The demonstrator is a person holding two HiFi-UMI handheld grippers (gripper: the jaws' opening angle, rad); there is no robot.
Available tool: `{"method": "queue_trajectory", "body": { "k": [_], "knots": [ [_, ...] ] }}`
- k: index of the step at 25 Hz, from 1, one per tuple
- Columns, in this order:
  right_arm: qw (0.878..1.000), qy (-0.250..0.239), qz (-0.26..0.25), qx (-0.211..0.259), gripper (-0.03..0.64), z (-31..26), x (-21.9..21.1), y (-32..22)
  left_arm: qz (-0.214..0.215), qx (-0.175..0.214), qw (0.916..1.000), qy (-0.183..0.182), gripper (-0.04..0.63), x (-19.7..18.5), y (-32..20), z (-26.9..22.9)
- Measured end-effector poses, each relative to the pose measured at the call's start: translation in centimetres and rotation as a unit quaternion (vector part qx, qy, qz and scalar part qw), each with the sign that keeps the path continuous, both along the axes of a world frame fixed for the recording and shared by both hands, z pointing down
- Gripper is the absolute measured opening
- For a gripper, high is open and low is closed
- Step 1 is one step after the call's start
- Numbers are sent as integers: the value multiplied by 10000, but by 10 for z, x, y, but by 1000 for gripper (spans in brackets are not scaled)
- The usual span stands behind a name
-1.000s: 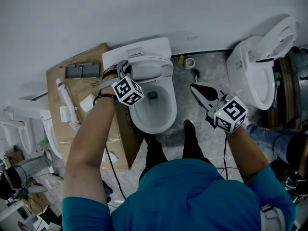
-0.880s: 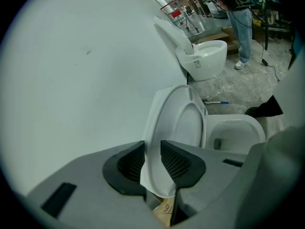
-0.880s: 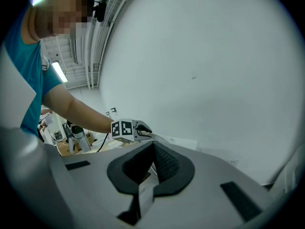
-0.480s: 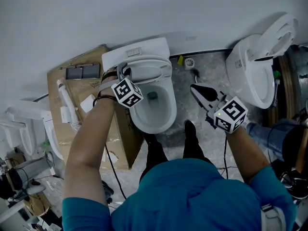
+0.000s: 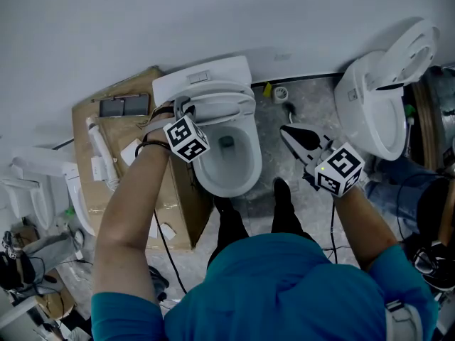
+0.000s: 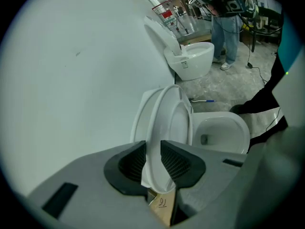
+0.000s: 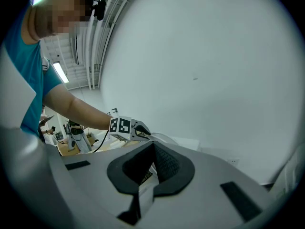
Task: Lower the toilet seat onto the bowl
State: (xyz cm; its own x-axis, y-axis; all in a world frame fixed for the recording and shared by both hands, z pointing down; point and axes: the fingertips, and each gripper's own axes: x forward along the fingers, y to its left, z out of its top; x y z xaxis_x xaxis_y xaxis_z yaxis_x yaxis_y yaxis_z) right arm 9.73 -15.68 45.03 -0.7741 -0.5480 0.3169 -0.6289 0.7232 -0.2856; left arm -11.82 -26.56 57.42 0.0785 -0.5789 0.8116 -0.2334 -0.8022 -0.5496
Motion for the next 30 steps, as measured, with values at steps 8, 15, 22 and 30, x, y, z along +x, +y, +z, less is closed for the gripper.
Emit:
{"method": "queue_trajectory", "body": {
  "k": [8,15,22,30],
  "knots": [
    [10000,-9,-59,10,-9,-2,-5,7,115,-487,9987,72,78,-1,15,-3],
    [10000,-14,-64,-21,-9,-3,-7,11,396,-1036,9938,-18,38,7,37,0],
    [10000,-27,-35,-3,-9,-6,-4,9,625,-1378,9884,-98,37,9,60,2],
    [10000,-37,-19,-8,-9,-6,-2,13,745,-1623,9839,-52,37,12,94,9]
  ]
}}
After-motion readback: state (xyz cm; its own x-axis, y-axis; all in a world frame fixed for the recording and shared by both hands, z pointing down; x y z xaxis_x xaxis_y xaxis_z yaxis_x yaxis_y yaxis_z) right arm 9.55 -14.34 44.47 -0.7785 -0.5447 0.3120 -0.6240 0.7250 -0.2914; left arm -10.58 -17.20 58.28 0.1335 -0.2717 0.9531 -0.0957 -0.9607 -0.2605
